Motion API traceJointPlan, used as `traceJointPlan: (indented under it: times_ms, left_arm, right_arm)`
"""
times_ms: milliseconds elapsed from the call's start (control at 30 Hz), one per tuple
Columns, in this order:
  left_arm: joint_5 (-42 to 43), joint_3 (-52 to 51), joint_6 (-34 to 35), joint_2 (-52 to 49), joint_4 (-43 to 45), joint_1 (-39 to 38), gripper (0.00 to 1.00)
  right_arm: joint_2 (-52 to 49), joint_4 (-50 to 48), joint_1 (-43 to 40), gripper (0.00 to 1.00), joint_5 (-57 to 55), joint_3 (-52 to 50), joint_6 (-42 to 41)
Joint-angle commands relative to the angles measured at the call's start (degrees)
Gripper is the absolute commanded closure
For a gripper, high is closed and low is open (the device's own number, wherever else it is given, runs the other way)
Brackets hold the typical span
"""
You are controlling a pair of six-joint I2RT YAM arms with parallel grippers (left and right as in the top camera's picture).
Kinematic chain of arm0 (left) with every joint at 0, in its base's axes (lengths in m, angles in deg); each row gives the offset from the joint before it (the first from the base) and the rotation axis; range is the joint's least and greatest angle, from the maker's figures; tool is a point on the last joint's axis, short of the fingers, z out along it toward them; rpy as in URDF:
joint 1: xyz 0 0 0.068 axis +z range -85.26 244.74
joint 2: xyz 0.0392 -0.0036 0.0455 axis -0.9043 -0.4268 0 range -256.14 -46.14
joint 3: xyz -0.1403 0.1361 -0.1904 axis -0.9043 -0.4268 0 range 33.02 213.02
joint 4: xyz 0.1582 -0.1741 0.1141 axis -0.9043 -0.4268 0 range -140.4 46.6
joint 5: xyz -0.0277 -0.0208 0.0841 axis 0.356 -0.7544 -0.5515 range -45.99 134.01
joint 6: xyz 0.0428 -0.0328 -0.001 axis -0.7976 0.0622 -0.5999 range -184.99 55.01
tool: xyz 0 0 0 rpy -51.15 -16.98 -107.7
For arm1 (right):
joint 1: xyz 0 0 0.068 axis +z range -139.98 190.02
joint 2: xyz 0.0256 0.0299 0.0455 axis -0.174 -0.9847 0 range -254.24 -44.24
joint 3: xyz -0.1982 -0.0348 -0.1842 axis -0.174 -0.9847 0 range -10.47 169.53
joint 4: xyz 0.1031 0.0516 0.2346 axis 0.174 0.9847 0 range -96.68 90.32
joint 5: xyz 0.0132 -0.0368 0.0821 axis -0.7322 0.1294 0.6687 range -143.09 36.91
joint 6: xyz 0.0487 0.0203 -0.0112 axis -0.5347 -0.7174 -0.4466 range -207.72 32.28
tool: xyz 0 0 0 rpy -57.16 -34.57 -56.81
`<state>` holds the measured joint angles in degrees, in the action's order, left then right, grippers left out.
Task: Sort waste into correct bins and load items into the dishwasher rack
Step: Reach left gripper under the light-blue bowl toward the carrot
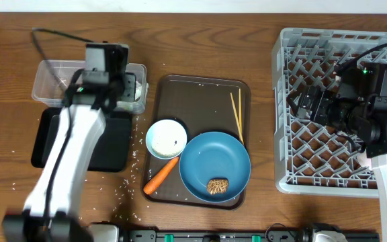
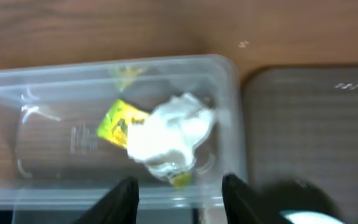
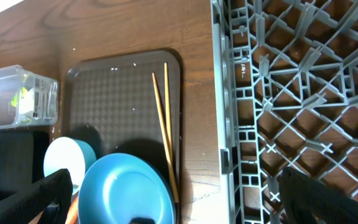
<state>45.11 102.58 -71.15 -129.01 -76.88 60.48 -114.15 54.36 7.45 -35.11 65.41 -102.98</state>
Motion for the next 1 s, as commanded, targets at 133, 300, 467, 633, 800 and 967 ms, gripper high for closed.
traceJointPlan:
  times_ms: [133,300,467,633,800,967]
  left_arm:
    - [11.8,1.1,6.1,14.0,-12.6,-4.2,0.56]
    - [11.8,1.1,10.3,16.9,-21.4,-10.3,0.56]
    - [11.8,0.4,13.7,16.5,-29.8,-16.5,0.55]
    - [11.7,-2.6,15.0,16.5,-31.2,-19.7,0.55]
    - [11.8,-7.8,18.9,16.4,-31.7,-20.0,0.55]
    - [11.8,-15.7,22.2,16.3,-29.7,-20.0,0.54]
  right_arm:
    - [-0.1,-0.2,1.6,0.01,0.3,0.2,2.3]
    - [-0.2,-0.5,5.6,0.05,0.6,0.2,3.6]
    - [-0.5,-0.6,10.3,0.04,-0.3,0.2,3.8]
    - [-1.1,-1.0,12.0,0.04,-2.1,0.2,3.0]
    - [-2.4,-0.3,12.8,0.04,-2.1,0.2,2.9]
    - [-3.6,-0.1,12.8,0.04,-2.1,0.2,2.9]
